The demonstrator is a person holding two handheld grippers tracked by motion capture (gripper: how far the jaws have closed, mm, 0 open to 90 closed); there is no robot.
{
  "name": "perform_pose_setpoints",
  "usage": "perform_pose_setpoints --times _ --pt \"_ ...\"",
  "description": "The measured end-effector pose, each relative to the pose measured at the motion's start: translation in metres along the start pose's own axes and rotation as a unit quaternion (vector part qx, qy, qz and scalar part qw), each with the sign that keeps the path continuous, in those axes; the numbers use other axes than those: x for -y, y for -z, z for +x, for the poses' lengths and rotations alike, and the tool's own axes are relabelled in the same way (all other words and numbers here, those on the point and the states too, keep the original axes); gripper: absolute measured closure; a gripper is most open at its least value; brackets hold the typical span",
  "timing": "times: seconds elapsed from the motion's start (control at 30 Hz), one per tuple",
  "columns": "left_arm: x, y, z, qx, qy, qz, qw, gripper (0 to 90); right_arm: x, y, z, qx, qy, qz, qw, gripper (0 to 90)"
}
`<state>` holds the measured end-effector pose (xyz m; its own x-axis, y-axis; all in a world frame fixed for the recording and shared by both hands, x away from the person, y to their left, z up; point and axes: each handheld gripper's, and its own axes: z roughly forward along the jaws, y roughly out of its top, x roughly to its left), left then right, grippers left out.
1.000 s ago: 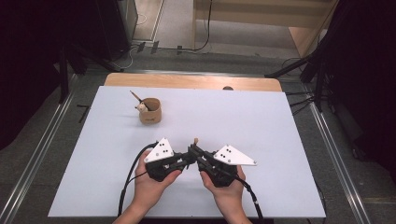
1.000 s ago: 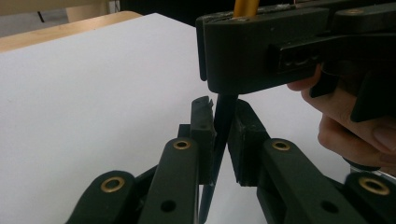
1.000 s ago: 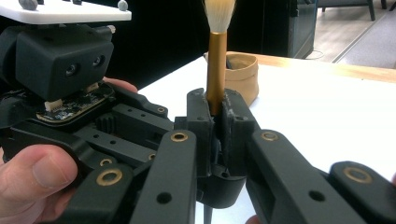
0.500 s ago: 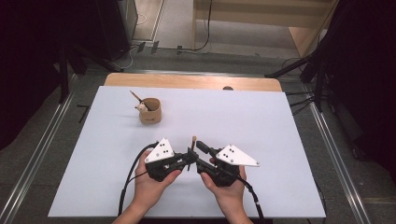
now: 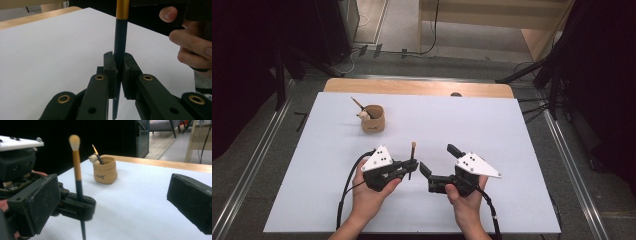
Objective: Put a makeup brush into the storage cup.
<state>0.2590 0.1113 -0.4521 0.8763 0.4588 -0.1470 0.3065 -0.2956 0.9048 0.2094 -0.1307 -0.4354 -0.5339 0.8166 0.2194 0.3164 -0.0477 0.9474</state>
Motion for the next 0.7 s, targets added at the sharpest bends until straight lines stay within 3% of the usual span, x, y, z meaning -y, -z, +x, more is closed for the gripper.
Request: perform_pose_setpoints --times 0.23,0.43,0.7 --pt "0.001 0.008 0.005 -0.010 0.002 -0.004 0.9999 83.6 0.001 -0.001 -0.002 0.005 0.007 0.008 0.9999 0.0" --pt "-0.001 0.013 0.009 -0.018 0.004 -0.012 0.9998 83.6 0.006 -0.003 -0.002 0.022 0.036 0.016 0.9990 0.0" --pt "-0.004 0.017 0.013 -0.023 0.004 -0.017 0.9996 83.6 0.010 -0.001 -0.010 0.024 0.047 0.023 0.9983 0.0"
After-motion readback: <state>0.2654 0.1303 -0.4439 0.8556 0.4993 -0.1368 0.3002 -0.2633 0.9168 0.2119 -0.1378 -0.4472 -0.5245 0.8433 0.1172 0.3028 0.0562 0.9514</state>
